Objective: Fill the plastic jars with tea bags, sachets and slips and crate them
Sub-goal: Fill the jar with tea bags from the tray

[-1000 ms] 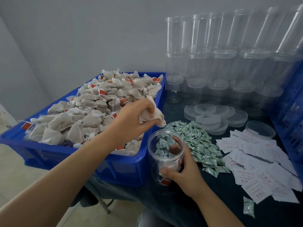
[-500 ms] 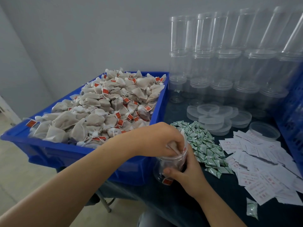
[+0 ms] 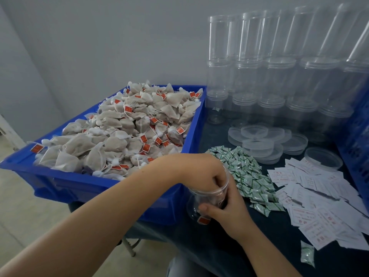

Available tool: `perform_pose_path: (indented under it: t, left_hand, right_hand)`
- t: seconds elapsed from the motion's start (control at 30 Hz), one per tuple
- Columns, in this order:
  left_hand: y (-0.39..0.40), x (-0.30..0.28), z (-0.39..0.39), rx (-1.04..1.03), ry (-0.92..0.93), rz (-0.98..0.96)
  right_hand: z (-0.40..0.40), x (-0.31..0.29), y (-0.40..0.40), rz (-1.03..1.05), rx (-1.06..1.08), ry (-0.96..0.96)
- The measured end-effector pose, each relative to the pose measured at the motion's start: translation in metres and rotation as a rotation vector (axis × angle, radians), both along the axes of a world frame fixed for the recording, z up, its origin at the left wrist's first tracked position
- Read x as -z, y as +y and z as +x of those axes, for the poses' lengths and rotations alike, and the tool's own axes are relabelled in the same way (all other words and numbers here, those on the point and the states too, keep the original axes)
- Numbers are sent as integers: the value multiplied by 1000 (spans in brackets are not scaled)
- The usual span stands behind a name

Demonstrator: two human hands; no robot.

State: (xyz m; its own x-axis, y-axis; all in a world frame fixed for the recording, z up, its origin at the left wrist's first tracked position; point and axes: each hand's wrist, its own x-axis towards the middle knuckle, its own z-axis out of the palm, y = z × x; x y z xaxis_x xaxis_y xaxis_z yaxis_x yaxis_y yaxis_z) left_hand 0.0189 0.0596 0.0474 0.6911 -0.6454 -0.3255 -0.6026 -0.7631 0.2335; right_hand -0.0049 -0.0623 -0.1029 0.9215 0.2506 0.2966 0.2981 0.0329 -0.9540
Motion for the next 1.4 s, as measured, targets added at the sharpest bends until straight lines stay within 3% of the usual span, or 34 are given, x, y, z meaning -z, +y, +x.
perform_pose_path:
  t: [0.17, 0.4, 0.57, 0.93, 1.17, 1.4]
  left_hand:
    - [-10, 4, 2, 11, 40, 135]
    - [-15, 10, 4, -1, -82, 178]
    - [-18, 17, 2, -120, -196, 148]
    - [-23, 23, 4, -190, -115, 248]
    - [-18, 3, 7, -9, 71, 336]
    - [-9, -24, 0, -76, -16, 182]
  right_hand:
    - [-1, 0, -1, -12, 2, -7]
    - [-1, 0, 0, -4, -2, 3]
    - [-2, -3, -1, -7, -19, 11]
    - [-5, -6, -1, 34, -33, 56]
    - [-2, -5, 0, 12, -6, 30]
    - [-1, -3, 0, 43, -36, 80]
